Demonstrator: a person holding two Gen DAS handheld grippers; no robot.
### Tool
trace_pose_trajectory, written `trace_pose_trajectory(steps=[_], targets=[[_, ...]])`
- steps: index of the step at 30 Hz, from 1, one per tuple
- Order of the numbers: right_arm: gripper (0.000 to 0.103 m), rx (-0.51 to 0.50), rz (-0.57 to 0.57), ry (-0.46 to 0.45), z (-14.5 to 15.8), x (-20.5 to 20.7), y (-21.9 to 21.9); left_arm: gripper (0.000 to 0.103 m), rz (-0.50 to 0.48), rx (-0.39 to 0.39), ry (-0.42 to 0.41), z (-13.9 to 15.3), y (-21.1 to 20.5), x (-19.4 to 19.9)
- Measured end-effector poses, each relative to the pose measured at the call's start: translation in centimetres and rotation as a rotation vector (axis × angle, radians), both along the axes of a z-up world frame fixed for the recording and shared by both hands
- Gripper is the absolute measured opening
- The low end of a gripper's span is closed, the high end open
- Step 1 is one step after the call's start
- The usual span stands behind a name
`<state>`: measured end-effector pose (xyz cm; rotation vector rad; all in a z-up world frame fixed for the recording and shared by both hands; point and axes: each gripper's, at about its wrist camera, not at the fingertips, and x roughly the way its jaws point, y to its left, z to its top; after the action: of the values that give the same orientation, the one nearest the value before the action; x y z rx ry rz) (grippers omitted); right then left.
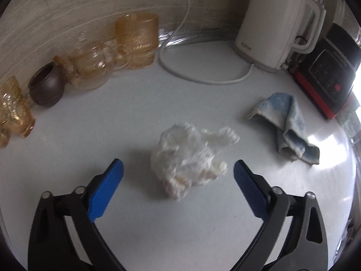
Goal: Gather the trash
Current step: 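Grasp the white tissue with the left tool while the right tool grasps the blue cloth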
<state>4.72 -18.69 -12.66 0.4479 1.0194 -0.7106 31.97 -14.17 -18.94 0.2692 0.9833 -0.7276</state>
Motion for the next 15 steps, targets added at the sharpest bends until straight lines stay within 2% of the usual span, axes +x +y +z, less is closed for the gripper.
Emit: trace_pose_trajectory(steps=[5, 8, 15], targets=[[0.101, -0.005, 0.002, -0.014, -0.3, 2.0, -1.0, 0.041, -0.044, 0.003, 0.030, -0.5, -0.9, 0.2], [0.101, -0.001, 0.002, -0.041, -0.3, 3.5, -2.0, 0.032, -0.043, 0.021, 0.023, -0.8, -0.9, 0.3], [0.101, -0.016, 0.009, -0.081, -0.1, 9.1, -5.8, 0.030, -0.036, 0.001, 0.054, 0.3, 1.4, -0.8]])
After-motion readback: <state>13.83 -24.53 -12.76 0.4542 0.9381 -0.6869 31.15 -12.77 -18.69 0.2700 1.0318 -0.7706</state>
